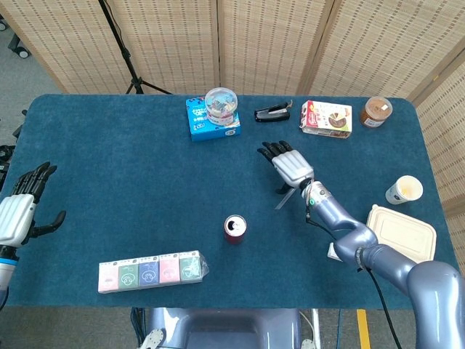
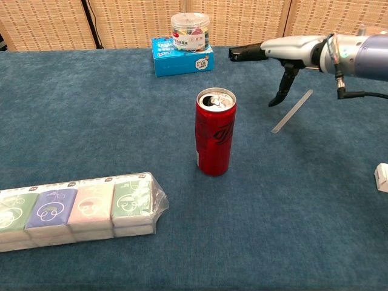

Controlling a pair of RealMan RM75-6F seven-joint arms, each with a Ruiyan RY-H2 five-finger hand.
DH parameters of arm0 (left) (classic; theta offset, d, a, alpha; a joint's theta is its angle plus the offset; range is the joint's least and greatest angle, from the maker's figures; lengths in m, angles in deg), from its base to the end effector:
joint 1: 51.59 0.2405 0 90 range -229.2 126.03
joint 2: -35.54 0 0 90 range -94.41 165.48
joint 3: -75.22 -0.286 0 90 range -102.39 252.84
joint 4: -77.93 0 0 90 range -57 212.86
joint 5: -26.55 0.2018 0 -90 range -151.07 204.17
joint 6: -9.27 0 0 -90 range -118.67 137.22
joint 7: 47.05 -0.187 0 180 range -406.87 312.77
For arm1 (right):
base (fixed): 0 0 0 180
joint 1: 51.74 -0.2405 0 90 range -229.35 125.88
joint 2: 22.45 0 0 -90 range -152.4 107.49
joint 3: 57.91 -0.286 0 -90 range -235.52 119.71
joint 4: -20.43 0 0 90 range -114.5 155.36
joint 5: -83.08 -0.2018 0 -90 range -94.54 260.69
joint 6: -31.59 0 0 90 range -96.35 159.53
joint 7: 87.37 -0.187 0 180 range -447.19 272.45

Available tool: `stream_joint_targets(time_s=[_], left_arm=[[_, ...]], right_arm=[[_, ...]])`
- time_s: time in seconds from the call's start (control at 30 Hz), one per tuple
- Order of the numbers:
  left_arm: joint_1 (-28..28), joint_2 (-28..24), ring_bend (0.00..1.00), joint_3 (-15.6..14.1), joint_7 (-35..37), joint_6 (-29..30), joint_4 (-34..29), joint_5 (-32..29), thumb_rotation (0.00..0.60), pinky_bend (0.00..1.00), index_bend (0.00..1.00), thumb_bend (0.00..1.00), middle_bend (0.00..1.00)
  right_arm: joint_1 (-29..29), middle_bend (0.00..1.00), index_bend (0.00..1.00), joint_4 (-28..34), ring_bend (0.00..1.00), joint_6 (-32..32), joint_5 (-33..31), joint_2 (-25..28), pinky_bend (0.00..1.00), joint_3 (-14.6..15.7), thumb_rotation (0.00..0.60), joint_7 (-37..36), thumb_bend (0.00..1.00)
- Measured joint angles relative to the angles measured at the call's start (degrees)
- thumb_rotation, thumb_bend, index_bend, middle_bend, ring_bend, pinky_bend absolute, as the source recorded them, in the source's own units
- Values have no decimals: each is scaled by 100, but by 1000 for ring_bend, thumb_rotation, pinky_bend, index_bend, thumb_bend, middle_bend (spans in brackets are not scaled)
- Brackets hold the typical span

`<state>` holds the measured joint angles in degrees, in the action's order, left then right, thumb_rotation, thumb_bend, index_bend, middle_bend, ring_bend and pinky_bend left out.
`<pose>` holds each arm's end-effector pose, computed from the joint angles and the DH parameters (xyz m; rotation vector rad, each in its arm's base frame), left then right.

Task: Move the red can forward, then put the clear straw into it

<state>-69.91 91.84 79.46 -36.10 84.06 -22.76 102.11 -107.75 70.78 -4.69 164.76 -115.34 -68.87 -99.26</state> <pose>-0.2904 0.2996 0.1972 -1.3810 -1.1155 -1.0566 -0.1552 -0.5113 -0.0212 2.0027 -0.8545 0.8351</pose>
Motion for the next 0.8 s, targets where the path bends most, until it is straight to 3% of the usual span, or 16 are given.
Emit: stream_joint_targets(time_s=[0.37,0.8], left_arm=[[58,-24,0,71,15,-86,-13,57,600,0,0,358,0],[105,-64,0,131,59,-169,-22,114,600,0,0,359,0]], right_arm=[[-235,0,0,-5,0,493,-464,-167,0,23,600,873,0],[-329,0,0,384,0,767,-1513,-83,0,72,600,2402,0]])
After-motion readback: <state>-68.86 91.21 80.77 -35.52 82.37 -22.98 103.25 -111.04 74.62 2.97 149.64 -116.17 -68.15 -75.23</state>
